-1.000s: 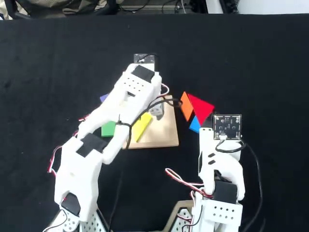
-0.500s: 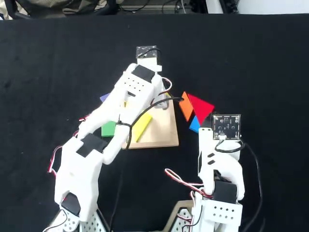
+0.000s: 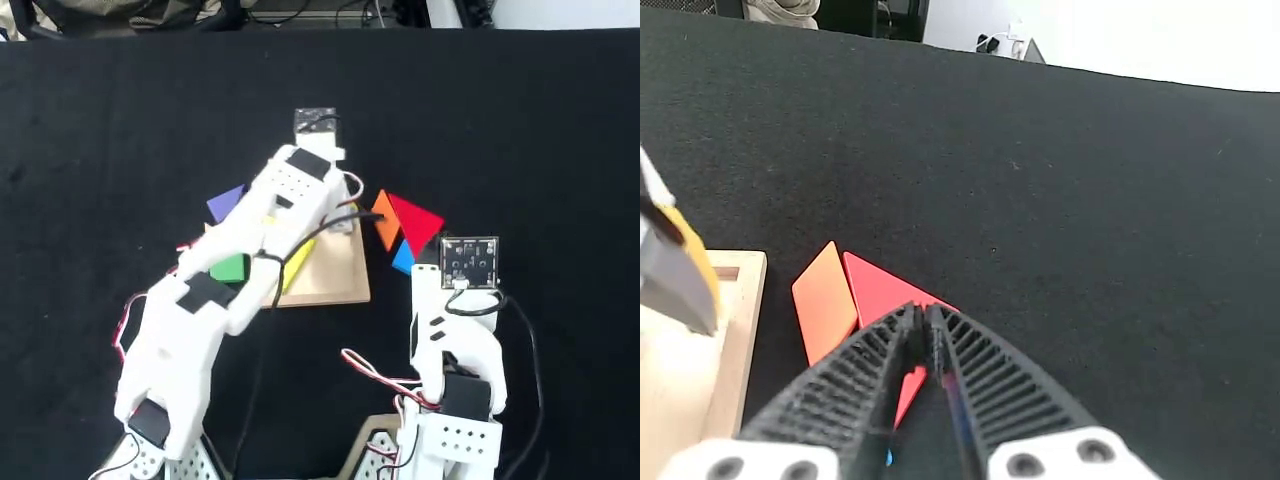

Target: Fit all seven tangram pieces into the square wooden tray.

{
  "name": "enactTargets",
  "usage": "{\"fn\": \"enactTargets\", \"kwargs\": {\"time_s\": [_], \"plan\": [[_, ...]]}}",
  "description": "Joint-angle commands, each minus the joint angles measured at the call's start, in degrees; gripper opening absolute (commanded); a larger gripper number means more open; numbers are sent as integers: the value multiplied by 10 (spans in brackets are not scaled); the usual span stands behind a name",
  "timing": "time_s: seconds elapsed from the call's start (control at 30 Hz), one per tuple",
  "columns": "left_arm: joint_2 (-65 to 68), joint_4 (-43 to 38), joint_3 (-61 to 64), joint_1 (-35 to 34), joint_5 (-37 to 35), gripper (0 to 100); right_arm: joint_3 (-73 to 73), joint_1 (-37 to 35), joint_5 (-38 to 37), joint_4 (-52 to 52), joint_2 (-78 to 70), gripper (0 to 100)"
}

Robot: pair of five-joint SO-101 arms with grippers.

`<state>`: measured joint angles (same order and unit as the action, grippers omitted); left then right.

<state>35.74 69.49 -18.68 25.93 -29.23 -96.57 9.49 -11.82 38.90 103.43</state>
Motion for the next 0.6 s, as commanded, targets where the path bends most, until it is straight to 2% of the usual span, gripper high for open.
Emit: {"fn": "enactTargets", "kwargs": {"time_s": [0.0, 0.23, 0.57], "plan": [[-6, 26, -8, 15, 25, 230, 0, -6, 3, -10, 43, 12], [-5, 74, -4, -17, 78, 230, 0, -6, 3, -10, 43, 12], [-12, 108, -24, -35, 82, 230, 0, -6, 3, -10, 43, 12]]}}
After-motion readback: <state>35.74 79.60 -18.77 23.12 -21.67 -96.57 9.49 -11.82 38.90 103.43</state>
